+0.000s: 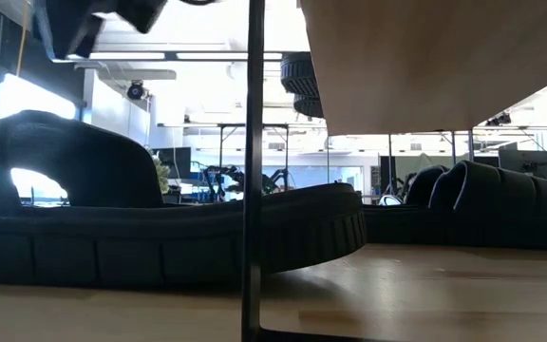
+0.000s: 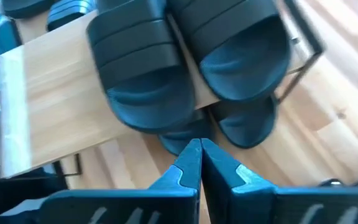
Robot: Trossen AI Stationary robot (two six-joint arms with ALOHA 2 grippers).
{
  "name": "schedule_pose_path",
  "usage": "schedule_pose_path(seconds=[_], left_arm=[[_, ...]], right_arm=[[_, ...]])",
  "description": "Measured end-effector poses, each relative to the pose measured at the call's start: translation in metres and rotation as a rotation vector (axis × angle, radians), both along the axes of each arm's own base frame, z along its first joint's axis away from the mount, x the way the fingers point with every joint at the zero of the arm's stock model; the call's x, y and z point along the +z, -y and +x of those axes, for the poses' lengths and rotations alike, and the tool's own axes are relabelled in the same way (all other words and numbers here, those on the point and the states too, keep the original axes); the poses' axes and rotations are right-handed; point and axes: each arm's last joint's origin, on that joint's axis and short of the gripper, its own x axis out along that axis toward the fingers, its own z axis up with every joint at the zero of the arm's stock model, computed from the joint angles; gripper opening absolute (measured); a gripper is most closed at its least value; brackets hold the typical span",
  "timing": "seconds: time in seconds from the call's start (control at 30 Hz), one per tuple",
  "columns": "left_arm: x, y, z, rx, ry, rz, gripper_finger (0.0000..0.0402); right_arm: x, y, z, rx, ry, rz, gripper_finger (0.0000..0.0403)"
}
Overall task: Pick and place slides into the shelf
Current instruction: Put the right black slide under the shelf
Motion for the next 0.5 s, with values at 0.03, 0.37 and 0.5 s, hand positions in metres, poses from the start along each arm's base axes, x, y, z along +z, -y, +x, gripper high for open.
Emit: schedule_pose_path(seconds=[0.03, 0.37, 0.5], left_arm=[[-0.004, 0.003, -0.004, 0.007, 0.032, -0.02, 0.0005], [-0.064, 0.017, -0.05, 0.15, 0.414, -0.234, 0.0005], [-0.092, 0.017, -0.068, 0.194, 0.389, -0.261, 0.0005]], right_arm=[[-0.001, -0.002, 0.001, 0.002, 0.006, 0.016, 0.0], [0.0, -0.021, 0.015, 0.019, 0.112, 0.177, 0.0], [0.001, -0.022, 0.016, 0.011, 0.134, 0.184, 0.0]])
